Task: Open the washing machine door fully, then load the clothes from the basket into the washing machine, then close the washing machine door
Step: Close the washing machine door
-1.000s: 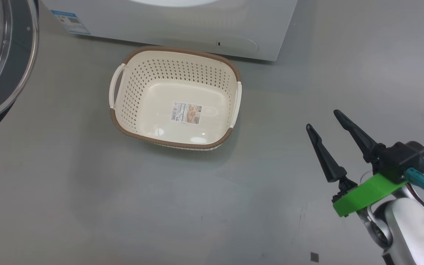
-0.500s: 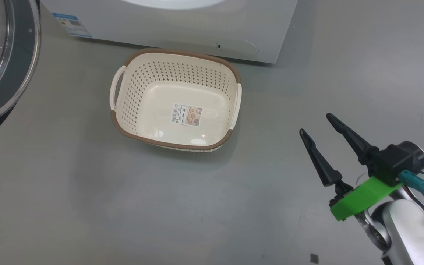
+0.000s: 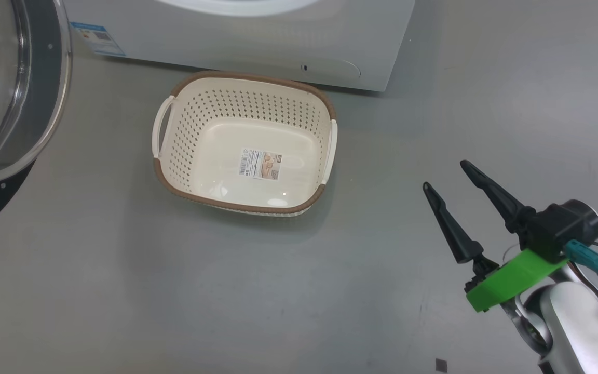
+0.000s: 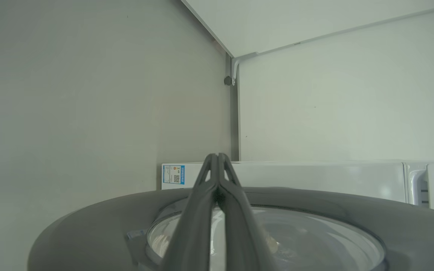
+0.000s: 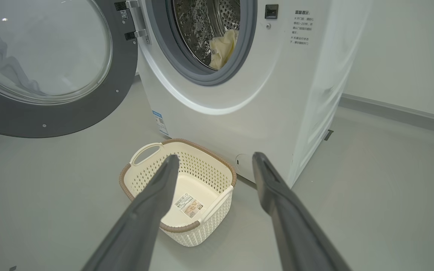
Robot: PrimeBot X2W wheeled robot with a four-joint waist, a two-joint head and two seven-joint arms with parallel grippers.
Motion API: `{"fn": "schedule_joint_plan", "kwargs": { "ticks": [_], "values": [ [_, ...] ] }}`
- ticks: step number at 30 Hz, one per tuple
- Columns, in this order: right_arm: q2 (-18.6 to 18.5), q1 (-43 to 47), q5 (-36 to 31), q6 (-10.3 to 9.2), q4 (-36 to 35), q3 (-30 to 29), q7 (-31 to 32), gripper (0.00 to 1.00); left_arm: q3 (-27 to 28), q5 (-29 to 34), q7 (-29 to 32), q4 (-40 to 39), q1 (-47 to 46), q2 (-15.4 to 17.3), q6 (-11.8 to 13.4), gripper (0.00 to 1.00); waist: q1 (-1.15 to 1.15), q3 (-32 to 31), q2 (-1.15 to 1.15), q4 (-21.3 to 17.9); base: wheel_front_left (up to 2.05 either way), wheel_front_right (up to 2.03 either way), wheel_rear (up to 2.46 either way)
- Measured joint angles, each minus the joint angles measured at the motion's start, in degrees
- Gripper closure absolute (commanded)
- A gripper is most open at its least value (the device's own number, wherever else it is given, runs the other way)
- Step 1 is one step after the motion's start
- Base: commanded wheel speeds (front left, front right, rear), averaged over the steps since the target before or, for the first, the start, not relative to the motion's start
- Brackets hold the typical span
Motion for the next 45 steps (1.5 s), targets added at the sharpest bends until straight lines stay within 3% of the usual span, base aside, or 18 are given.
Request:
{"fn": "schedule_joint_plan", "kwargs": {
  "ticks": [24, 45],
  "values": [
    [2.5, 0.0, 0.7, 0.0, 4.1, 0.4, -1.4, 0.0, -1.3, -6.4, 22.7, -20.2, 13.0, -6.3, -0.3, 1.0, 0.0, -5.2, 0.0, -0.2, 0.0, 0.0, 0.0],
    [4.3, 0.1, 1.7, 0.0, 5.7, 0.4, -1.9, 0.0, -4.7, -10.7, 33.4, -44.6, 23.7, -12.6, 6.7, 1.0, 0.0, -8.4, 0.0, -1.0, 0.0, 0.0, 0.0]
  ]
}}
